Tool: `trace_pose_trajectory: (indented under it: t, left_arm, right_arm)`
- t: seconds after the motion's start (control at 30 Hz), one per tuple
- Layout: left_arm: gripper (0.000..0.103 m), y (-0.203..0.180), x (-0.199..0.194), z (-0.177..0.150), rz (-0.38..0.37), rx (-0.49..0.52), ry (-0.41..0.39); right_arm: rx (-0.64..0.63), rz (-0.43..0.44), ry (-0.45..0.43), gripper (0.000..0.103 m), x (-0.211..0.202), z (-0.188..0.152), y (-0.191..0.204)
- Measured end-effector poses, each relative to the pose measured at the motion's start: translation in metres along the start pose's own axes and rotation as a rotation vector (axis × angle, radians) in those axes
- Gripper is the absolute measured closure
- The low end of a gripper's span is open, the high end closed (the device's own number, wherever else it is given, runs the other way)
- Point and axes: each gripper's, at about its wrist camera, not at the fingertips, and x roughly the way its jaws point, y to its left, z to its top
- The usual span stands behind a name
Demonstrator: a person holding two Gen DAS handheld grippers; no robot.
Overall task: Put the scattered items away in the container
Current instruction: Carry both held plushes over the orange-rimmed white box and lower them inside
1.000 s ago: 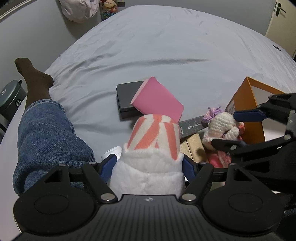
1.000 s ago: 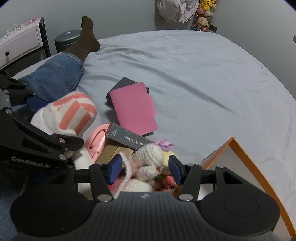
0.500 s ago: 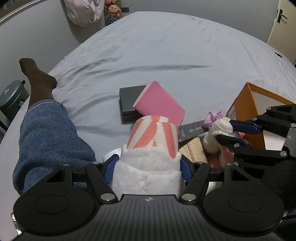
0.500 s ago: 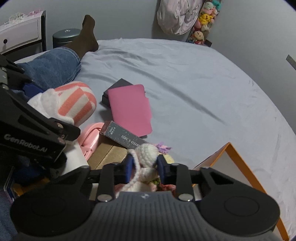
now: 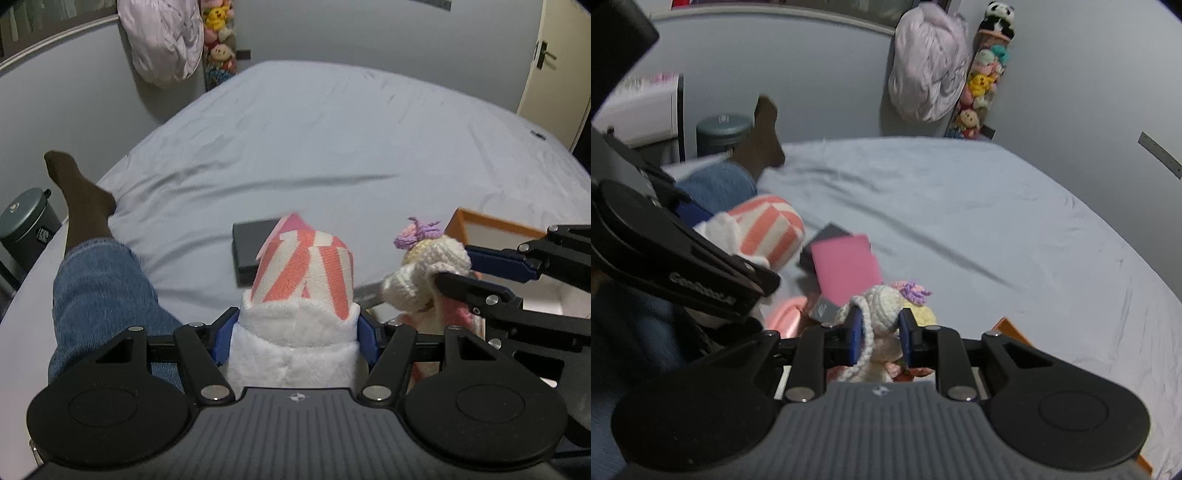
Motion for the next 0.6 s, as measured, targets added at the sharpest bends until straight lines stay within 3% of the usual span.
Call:
trace_pose_trajectory:
  t: [0.2,0.23,0.6]
  left_arm:
    - [0.028,-0.013,-0.022,0.011,-0.009,-0.029,-0.076]
    - [0.028,-0.015,-0.024,0.013,0.043,-0.079,-0.090]
    - [0.028,-0.067,-0.024,0.034,-0.140,-0.032,-0.145]
  right_arm:
    - [0.039,-0.009,-0.070,0.080,-0.028,0.006,-0.006]
    - [0.046,-0.014,-0.081,0.080,-0.033,0.006,-0.008]
    - [0.184,-0.101,-0.119,0.080,-0.079,-0.005,-0.051]
